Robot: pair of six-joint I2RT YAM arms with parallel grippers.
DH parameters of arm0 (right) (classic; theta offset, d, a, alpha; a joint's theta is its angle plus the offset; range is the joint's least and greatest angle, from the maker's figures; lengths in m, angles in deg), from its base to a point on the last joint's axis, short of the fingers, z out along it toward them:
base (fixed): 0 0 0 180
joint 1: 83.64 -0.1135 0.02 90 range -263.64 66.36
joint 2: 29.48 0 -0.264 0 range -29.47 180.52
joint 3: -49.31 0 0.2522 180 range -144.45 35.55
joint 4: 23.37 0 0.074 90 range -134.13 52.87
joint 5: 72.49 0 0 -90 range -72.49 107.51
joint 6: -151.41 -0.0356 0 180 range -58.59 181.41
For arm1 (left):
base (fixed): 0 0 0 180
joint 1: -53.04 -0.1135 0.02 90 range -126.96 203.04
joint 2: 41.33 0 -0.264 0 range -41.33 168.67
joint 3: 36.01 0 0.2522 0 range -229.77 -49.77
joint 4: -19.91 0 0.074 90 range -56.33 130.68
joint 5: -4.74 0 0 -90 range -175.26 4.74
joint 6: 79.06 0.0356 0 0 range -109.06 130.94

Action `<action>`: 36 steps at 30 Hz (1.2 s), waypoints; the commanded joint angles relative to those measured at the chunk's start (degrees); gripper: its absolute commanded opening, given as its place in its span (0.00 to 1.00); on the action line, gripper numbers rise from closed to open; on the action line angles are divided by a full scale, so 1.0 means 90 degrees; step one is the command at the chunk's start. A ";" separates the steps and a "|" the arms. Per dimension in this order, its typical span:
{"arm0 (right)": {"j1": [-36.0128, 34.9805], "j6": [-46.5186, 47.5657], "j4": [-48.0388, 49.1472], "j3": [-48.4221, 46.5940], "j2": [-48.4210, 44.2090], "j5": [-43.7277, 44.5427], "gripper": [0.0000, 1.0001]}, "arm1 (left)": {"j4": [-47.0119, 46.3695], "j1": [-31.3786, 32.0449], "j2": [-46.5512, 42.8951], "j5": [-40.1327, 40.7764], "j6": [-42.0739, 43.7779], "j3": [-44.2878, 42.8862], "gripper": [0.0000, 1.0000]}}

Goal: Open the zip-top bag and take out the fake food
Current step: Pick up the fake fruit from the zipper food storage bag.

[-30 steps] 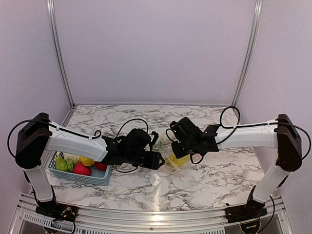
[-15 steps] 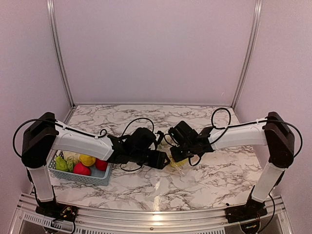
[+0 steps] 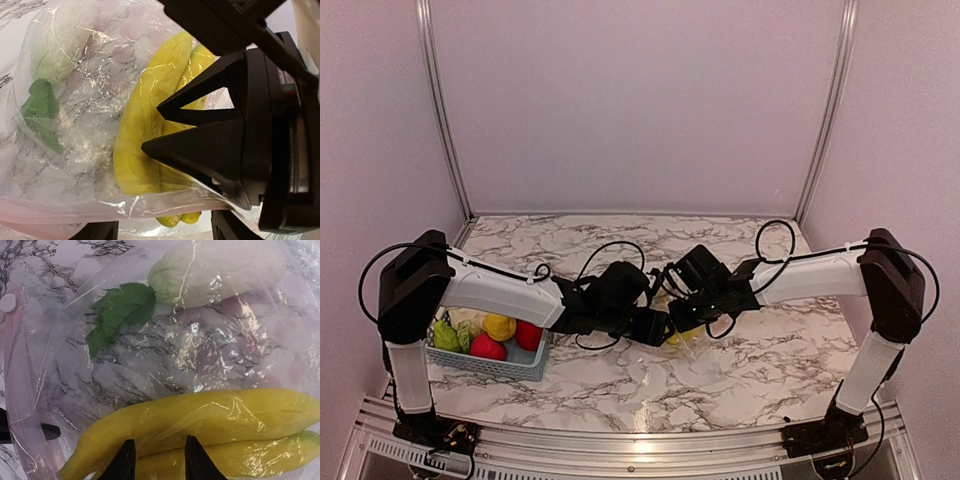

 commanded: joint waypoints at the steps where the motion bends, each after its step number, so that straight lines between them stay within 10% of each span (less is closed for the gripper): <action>1: 0.0103 -0.0090 0.0268 0.0066 0.0040 -0.0626 0.31 | 0.0052 0.0049 0.0229 0.0006 0.0216 -0.0301 0.64; 36: 0.0145 -0.0221 0.0123 -0.0100 -0.0332 0.0108 0.29 | 0.0856 0.0049 -0.0254 0.0694 0.0430 -0.0368 0.19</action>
